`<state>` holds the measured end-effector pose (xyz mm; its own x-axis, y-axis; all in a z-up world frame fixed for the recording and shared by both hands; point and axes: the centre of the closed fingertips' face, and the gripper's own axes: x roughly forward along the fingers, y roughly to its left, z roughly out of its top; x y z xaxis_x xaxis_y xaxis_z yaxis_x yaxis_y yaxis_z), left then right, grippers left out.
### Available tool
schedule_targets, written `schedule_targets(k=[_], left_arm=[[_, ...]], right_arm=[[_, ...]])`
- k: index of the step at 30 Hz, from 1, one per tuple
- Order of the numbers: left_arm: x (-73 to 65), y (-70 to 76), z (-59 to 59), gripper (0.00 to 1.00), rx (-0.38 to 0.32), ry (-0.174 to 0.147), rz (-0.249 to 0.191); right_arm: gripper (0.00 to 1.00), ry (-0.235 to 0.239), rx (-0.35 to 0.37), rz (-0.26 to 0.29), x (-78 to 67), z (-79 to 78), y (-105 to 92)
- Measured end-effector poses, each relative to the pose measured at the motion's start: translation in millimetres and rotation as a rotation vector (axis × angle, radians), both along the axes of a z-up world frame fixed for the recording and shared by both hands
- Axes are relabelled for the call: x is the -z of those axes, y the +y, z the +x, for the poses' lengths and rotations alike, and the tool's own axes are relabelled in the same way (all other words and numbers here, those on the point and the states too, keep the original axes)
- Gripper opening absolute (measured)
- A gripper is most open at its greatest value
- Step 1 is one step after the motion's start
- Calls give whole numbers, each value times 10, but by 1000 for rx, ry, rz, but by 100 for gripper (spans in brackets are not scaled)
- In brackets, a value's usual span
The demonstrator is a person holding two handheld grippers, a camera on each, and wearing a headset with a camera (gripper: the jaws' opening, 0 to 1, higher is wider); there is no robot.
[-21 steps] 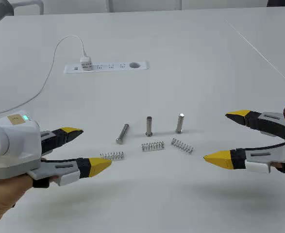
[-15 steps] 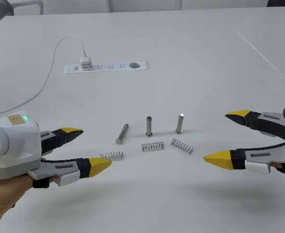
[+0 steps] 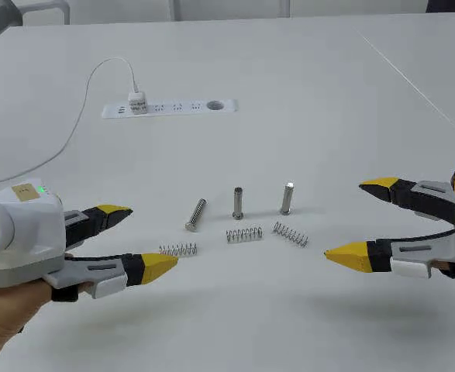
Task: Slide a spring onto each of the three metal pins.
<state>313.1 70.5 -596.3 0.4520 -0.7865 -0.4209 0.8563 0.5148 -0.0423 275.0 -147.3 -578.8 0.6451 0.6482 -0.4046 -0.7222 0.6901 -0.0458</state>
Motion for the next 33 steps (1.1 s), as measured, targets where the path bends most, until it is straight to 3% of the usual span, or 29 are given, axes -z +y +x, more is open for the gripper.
schedule_targets(k=[13,22,33], left_arm=[[-40,-27,66,67,1,-9,-1],[-104,-134,194,65,16,-23,8],[-87,-277,369,64,44,-24,45]], right_arm=[[78,2,3,0,4,9,-6],[78,0,5,0,2,7,-17],[78,-9,2,-2,-22,5,-7]])
